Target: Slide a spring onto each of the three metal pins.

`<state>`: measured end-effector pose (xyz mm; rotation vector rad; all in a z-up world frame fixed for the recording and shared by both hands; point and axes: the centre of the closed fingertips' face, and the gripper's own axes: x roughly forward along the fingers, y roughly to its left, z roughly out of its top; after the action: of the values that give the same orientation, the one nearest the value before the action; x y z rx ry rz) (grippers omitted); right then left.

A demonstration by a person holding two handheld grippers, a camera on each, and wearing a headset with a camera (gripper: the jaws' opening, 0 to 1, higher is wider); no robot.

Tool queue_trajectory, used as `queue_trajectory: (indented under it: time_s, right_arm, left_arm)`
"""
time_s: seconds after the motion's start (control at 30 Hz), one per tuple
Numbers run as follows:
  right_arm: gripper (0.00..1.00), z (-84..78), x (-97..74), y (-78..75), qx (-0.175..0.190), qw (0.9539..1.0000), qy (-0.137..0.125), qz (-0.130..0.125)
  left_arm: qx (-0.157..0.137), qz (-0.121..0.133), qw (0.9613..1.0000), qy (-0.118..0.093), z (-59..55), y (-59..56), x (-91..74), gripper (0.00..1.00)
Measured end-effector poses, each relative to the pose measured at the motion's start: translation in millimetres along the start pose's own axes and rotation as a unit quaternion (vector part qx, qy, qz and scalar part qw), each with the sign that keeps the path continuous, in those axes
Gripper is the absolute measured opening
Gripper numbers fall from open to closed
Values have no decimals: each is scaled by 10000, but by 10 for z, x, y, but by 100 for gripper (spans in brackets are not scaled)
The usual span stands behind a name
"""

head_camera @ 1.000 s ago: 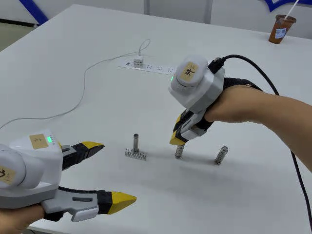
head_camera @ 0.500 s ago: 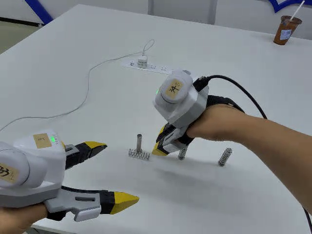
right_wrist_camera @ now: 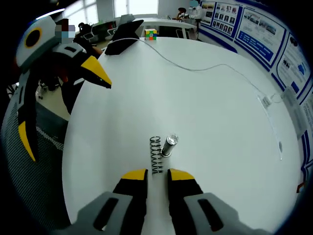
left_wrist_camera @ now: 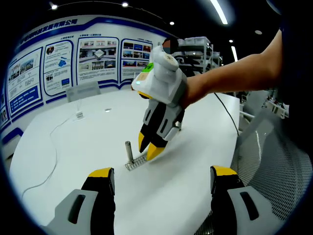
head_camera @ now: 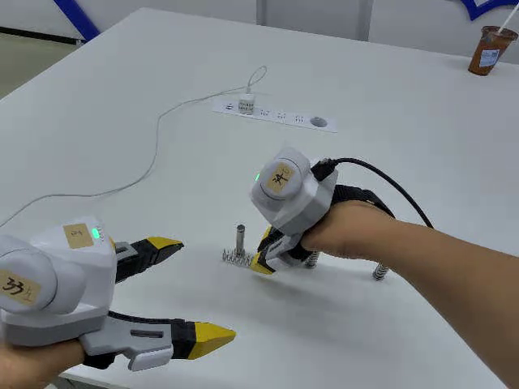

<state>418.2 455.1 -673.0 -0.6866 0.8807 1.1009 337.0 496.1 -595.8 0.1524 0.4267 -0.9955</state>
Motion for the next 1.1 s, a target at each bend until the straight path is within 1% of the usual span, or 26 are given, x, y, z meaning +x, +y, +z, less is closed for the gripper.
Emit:
queue_trajectory:
  time_s: [0.23, 0.5, 0.7, 0.83, 0.97, 1.1]
  right_arm:
    - [15, -5, 69, 3, 55, 10000, -12, 19]
    - [13, -19, 90, 7, 57, 10000, 11, 33]
    - [12, -28, 102, 10, 47, 10000, -18, 21]
    - [12, -43, 78, 9, 9, 10000, -6, -3]
    - [12, -40, 11, 39, -63, 10000, 6, -4]
    - [12, -28, -54, 72, -229, 9997, 45, -6]
  left_arm:
    - [-11, 16, 10000, 11, -9, 12, -10, 82]
    - [-35, 26, 10000, 27, -30, 21, -15, 82]
    - [-48, 23, 10000, 5, -21, 20, -10, 82]
    - [-42, 27, 10000, 6, -26, 17, -11, 82]
    - [-51, 27, 10000, 12, -35, 13, -13, 82]
    - [-58, 21, 10000, 0, -33, 6, -8, 82]
